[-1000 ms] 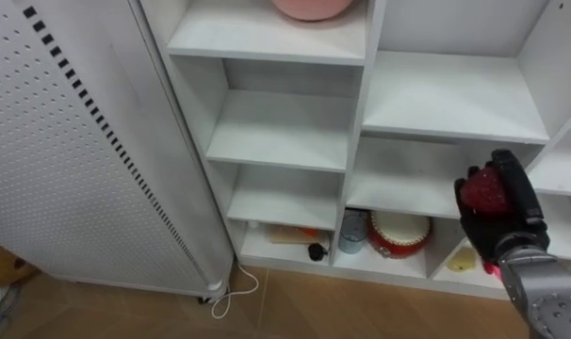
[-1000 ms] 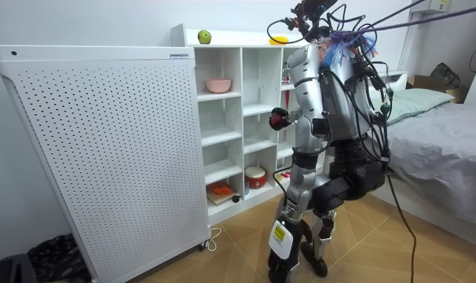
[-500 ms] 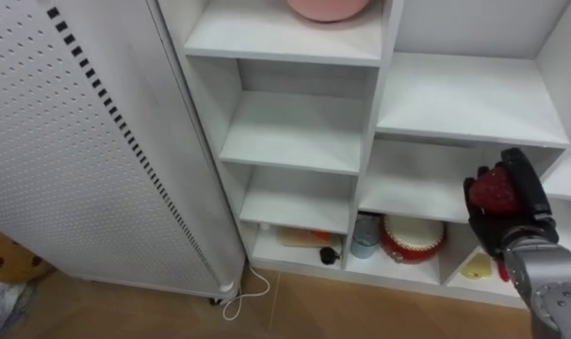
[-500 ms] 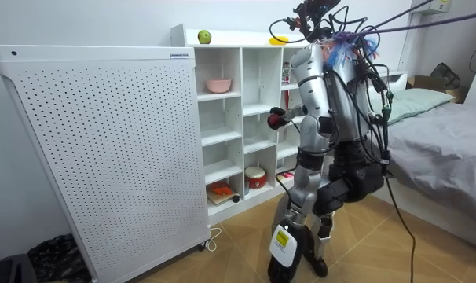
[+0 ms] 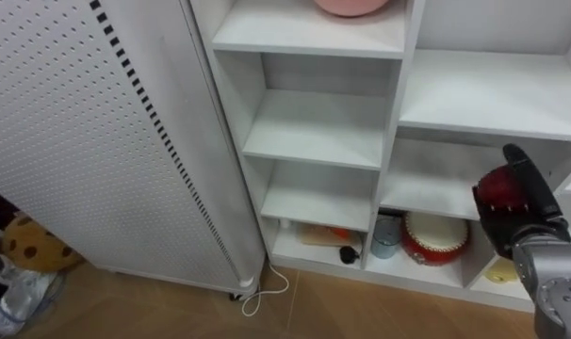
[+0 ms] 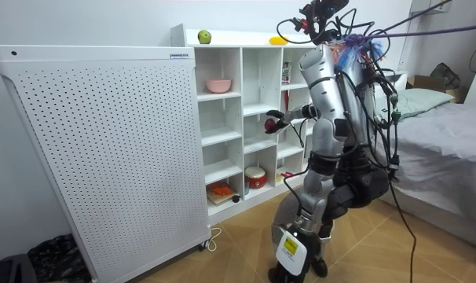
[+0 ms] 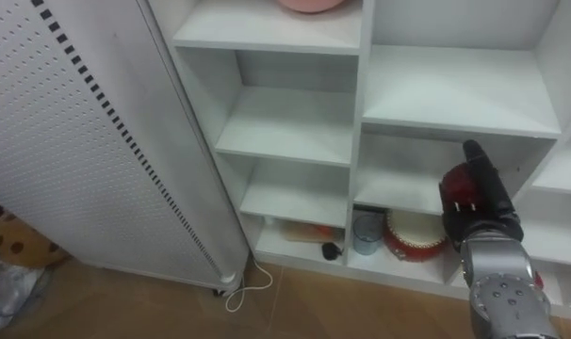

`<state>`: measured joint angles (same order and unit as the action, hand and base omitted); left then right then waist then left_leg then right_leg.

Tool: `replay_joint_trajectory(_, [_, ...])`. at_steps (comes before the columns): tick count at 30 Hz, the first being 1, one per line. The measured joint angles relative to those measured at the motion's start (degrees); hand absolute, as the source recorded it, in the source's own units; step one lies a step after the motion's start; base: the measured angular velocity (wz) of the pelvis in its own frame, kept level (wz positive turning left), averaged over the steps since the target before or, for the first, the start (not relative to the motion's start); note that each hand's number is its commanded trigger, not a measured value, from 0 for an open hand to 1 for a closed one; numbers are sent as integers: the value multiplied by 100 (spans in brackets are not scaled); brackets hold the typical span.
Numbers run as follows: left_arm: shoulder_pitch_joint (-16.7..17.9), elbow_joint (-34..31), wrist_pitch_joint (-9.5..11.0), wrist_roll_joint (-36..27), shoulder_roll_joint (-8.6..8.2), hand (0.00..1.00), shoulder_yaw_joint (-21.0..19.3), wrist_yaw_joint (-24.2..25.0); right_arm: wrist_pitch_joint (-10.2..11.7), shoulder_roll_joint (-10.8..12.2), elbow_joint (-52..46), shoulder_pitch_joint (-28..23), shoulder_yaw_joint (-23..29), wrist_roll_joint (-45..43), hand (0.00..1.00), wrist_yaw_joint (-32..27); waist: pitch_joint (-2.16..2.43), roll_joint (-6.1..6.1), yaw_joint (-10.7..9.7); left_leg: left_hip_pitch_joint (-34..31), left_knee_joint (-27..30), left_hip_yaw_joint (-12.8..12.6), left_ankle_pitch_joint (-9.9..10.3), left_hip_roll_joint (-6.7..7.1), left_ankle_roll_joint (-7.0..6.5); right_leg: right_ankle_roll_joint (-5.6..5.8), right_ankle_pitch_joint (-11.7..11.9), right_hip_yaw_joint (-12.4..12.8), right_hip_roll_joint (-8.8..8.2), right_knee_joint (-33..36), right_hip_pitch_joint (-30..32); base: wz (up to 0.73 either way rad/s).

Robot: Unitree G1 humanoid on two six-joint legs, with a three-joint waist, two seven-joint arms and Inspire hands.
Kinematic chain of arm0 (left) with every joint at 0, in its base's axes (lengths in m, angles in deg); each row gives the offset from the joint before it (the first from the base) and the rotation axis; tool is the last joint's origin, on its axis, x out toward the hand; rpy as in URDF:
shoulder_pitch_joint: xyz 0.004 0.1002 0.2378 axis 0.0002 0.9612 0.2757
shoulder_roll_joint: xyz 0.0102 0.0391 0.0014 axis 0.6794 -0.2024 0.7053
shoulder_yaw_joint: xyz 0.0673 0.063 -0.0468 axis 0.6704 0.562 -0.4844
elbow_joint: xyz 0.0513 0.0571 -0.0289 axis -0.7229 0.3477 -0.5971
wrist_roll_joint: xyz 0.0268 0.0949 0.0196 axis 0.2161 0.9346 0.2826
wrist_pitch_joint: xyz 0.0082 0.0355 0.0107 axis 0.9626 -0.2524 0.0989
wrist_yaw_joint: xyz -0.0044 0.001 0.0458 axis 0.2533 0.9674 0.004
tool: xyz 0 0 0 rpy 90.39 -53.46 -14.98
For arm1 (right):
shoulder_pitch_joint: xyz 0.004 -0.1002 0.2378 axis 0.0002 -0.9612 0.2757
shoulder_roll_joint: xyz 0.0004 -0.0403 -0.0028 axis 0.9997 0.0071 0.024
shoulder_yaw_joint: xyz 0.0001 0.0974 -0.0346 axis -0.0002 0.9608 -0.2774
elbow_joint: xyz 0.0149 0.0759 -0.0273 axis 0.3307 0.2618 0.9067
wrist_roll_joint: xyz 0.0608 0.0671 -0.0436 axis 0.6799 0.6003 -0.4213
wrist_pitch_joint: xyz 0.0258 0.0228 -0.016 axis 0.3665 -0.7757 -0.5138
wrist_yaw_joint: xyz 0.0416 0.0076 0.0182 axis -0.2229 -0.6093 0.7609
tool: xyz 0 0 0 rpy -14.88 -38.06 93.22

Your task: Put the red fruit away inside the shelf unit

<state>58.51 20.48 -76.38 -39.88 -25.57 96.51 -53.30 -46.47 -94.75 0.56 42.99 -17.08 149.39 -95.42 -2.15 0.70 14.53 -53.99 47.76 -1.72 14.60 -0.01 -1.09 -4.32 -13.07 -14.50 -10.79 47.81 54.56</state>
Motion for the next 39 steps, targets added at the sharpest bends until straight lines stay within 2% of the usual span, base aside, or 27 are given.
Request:
replay_joint_trajectory(6, [22,-24,-11,-4,0,0,11,4,-6,0,14,0,-8,-14,0,37,0,-3,-5,-33,6,1,-2,-1,3,0,0,-21,-12,2,26,0])
replay_joint_trajectory(10, [24,-45,-14,-19,7,0,129,26,-47,0,18,0,-19,-36,0,89,-1,-1,-19,-31,-20,9,-8,56,10,0,0,-6,-18,8,44,0])
replay_joint_trajectory(14, [28,-143,-26,-258,18,0,208,25,-52,1,19,0,-20,-34,0,192,-6,11,-23,-26,-34,14,-9,65,11,-1,0,-6,-23,7,43,0])
replay_joint_trajectory(18, [33,-212,14,-646,38,0,230,-31,-55,4,19,0,-30,-25,0,193,-13,52,-23,-26,-37,17,-8,63,10,-1,1,-15,-23,2,39,0])
replay_joint_trajectory(24, [71,-216,11,-828,93,0,237,-244,-72,11,19,0,-30,-24,0,193,-34,155,-27,-23,-36,22,-7,62,9,-1,3,-20,-20,-11,32,0])
replay_joint_trajectory(29, [88,-231,9,-815,99,0,273,-244,-233,11,65,-45,-30,-31,0,216,-35,164,-27,115,-60,24,3,55,-5,20,15,-26,-3,-68,-123,0])
replay_joint_trajectory(31, [95,-230,-5,-782,99,0,284,-214,-260,14,110,-122,-71,-31,0,368,-36,154,-7,249,-163,26,-2,-12,0,35,31,-58,57,-235,-291,-6])
replay_joint_trajectory(35, [93,-199,-166,-662,98,0,295,-53,-343,20,666,-292,-258,-26,0,821,-45,139,7,600,-356,67,-8,-36,8,61,74,-131,114,-503,-691,-1])
replay_joint_trajectory(39, [52,-75,-259,-573,99,0,311,212,-533,53,1457,-783,-659,-298,0,1565,-83,55,11,1131,-674,97,-12,-52,16,120,142,-138,245,-904,-1249,-3])
